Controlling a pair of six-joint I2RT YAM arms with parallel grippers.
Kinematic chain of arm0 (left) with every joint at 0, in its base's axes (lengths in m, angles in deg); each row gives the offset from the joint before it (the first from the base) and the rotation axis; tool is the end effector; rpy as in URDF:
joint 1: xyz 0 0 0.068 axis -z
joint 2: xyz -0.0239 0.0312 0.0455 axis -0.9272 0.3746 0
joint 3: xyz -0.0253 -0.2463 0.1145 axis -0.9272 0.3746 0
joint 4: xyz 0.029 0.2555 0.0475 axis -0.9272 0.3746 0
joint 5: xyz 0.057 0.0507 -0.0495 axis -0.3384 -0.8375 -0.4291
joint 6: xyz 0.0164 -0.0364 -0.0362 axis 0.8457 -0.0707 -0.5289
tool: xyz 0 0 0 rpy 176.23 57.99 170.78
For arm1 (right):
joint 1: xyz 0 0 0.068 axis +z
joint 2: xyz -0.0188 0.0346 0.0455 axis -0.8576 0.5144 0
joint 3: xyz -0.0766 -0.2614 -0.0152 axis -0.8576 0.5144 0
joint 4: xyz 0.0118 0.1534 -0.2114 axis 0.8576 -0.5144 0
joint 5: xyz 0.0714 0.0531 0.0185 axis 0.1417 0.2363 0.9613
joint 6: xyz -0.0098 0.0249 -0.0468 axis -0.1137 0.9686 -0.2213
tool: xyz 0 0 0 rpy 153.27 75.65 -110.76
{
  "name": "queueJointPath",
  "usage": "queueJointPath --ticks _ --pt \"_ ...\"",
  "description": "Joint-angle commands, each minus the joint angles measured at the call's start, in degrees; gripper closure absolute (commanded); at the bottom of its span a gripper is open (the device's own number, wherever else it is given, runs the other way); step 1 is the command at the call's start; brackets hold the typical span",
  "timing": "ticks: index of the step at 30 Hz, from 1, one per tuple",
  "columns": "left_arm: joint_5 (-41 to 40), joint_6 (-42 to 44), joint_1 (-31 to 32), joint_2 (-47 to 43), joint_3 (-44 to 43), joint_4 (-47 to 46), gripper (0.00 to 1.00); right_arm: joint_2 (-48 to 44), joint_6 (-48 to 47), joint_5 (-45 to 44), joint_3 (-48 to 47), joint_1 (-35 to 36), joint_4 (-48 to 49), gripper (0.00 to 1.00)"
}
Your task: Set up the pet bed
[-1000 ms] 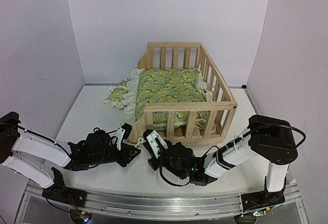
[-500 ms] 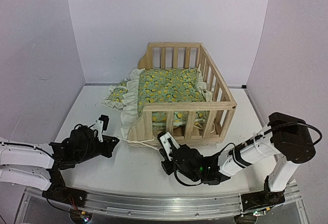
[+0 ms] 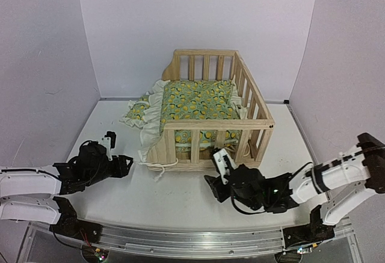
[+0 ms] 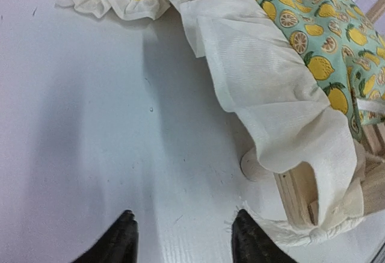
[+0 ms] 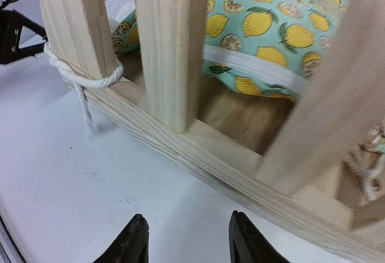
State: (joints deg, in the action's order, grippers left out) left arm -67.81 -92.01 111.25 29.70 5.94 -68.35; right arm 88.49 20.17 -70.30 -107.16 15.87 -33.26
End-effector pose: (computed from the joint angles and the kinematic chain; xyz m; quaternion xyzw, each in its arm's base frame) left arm 0.1452 -0.1250 0.1677 0.0426 0.8688 -0.2044 0.4490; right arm 0.0932 0.2701 0.1676 -0.2764 0.7970 0.1660 0.5108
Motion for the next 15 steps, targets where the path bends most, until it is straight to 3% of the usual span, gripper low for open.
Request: queueJointPath --ticks 1,5,7,9,11,13,15 --pt "0.4 0.0 -0.4 -7.5 -1.3 2.2 0.31 -19.1 -6.5 0.2 1.1 0.3 -13.7 0.45" --pt "3.8 3.6 -0.4 -12.1 -5.0 4.3 0.25 -31.7 -6.9 -1.8 -4.2 0.3 -31.7 0.45" --pt "5.5 5.6 -0.4 -12.4 -7.6 4.8 0.23 -35.8 -8.0 -1.0 -8.0 0.2 -35.3 0.38" --pt "5.9 7.1 -0.4 -12.0 -10.8 5.4 0.23 -35.9 -8.8 -2.3 -14.6 0.2 -38.1 0.41" --pt "6.0 8.8 -0.4 -11.1 -13.3 5.4 0.22 -32.7 -10.2 -5.1 -21.1 -0.5 -39.1 0.33" --pt "5.7 11.3 -0.4 -9.5 -16.2 5.4 0.21 -26.8 -8.8 -1.7 -30.1 -9.5 -44.6 0.32" --pt "5.8 13.6 -0.4 -7.4 -19.3 5.4 0.20 -21.1 -5.3 9.4 -38.3 -21.0 -49.7 0.34"
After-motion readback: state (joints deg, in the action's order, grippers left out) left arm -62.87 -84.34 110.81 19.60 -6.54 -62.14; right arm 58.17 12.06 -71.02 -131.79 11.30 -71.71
